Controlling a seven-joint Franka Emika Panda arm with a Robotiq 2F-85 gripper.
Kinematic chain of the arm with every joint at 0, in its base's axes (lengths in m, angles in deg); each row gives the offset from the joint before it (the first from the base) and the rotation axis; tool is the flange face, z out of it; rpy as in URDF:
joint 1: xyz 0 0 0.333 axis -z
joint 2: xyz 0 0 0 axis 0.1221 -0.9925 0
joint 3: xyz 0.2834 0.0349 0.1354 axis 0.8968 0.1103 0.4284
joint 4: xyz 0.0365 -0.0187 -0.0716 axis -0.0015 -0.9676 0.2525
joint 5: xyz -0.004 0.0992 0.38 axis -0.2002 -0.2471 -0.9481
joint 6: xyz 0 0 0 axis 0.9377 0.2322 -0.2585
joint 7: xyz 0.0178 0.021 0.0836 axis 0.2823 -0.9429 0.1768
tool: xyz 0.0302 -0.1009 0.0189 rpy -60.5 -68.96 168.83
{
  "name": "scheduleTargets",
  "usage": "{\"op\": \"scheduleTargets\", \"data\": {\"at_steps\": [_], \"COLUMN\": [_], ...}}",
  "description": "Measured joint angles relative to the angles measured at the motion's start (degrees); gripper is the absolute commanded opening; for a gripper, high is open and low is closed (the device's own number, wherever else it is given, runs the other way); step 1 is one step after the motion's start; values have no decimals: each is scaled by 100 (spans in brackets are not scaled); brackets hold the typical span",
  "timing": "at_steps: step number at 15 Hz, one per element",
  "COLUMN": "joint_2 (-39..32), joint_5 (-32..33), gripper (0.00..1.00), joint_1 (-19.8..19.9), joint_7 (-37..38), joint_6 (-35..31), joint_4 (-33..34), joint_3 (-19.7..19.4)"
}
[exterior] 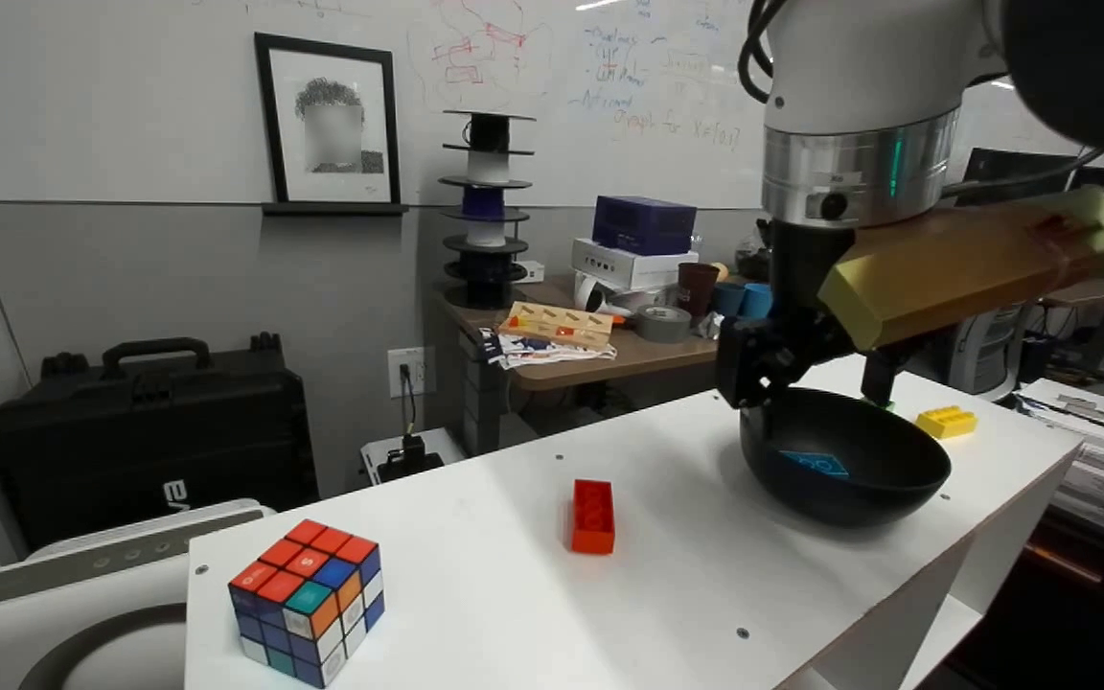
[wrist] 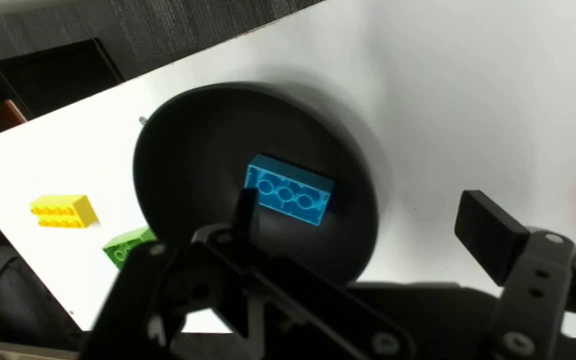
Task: Pick up the green, orange, blue and yellow from the table and put them in the bowl
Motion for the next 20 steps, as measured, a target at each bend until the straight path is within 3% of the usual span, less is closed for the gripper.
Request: {"op": "scheduleTargets", "data": {"at_steps": [4,7,11,20], "joint_2": [-348,-546,-739,-1751], "joint_5": [270,308,-167,-1230], "gripper": [100,100,100,100], "joint_1": [-265,-294,-292,-312], "joint_7": [91,265,270,-93], "joint_6": [-325,-1237,-2020,-2141], "joint_4": [130,169,259,1074], "joint_3": [93,91,92,67]}}
